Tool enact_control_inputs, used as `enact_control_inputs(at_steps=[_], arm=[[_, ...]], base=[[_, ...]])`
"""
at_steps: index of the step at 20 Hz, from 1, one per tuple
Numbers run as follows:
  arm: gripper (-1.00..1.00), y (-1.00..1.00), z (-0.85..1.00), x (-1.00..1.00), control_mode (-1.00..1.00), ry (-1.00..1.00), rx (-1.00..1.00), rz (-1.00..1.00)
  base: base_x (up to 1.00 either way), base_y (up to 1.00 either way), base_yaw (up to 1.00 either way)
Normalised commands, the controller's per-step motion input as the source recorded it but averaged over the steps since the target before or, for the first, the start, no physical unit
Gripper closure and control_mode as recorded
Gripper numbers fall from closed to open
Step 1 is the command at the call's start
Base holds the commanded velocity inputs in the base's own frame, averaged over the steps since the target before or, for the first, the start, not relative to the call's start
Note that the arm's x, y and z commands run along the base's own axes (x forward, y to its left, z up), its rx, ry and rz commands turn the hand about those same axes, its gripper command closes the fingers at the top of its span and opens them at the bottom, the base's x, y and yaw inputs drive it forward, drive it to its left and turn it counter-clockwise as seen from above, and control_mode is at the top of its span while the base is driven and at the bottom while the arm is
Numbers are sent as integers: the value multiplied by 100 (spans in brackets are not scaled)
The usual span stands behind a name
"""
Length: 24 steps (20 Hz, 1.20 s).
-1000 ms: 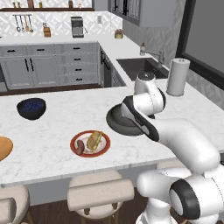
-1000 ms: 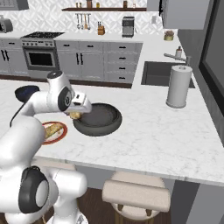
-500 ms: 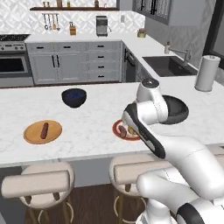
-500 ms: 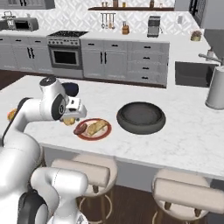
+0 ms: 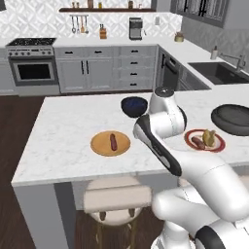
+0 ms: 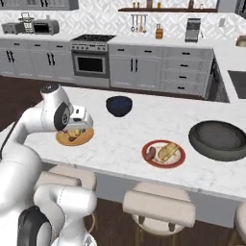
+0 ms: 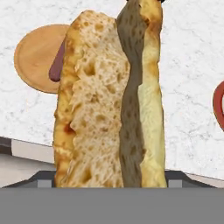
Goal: Place one bun and one sausage from the bowl on each plate.
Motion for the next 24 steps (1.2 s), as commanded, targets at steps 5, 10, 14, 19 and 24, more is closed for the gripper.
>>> enact_control_inputs(at_steps=[5,10,14,19,24], arm=[[100,0,0,0,100,0,0,0],[100,35,-9,56,-100,1,9,0],[100,-21,-49,88,-100,7,4,1],[100,-93,-64,40,-100,2,-3,0],[100,-11,-75,14,-100,9,-8,0]], base=[[48,100,1],[18,39,0],[0,0,0],[0,0,0],[0,0,0]])
